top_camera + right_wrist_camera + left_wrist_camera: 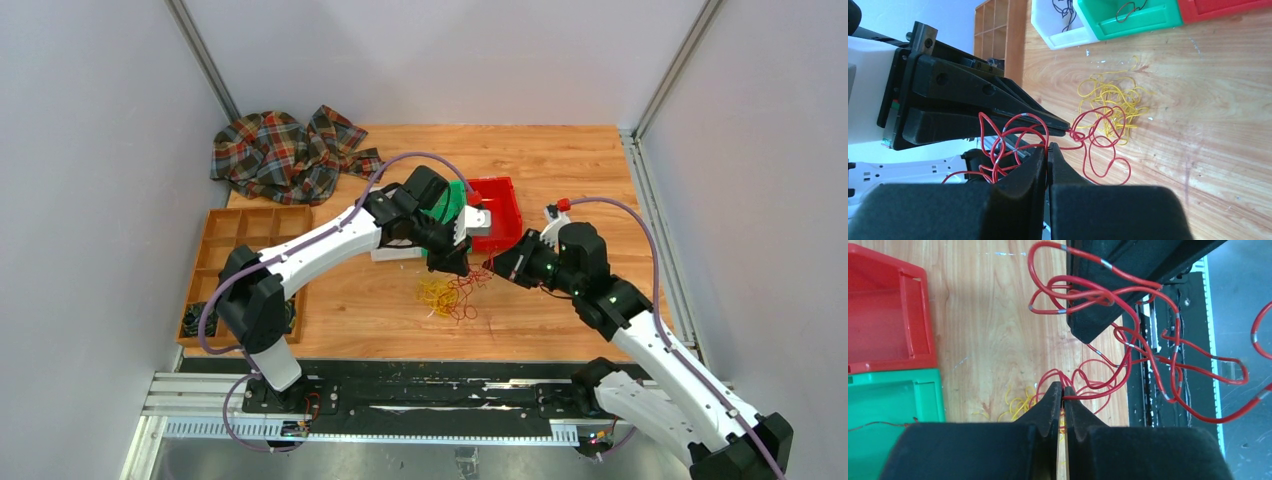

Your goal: Untangle the cables

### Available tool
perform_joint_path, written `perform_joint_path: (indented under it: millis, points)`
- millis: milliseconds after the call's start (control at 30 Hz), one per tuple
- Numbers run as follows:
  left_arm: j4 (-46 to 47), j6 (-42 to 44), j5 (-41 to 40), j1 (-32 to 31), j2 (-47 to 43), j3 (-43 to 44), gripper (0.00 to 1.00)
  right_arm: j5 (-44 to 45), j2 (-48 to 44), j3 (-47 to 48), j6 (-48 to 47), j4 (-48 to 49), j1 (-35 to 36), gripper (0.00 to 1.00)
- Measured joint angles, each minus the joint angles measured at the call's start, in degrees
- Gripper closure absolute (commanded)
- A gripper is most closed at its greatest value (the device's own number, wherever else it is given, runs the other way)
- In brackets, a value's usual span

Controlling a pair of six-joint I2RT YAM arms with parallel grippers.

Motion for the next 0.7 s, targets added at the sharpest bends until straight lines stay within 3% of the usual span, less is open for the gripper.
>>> perform_joint_path:
  millis: [400,700]
  points:
    - [-5.57,0.48,-3.23,1.07,-5.90,0.33,0.99,-1.20,-2.75,-0.26,1.75,-1.09,-3.08,0.94]
    - [-7.58,-0.13,-7.80,4.42,-11.87,0.33,0.99,-1.20,-5.77,-0.24,-1.09,-3.17,-4.20,0.56]
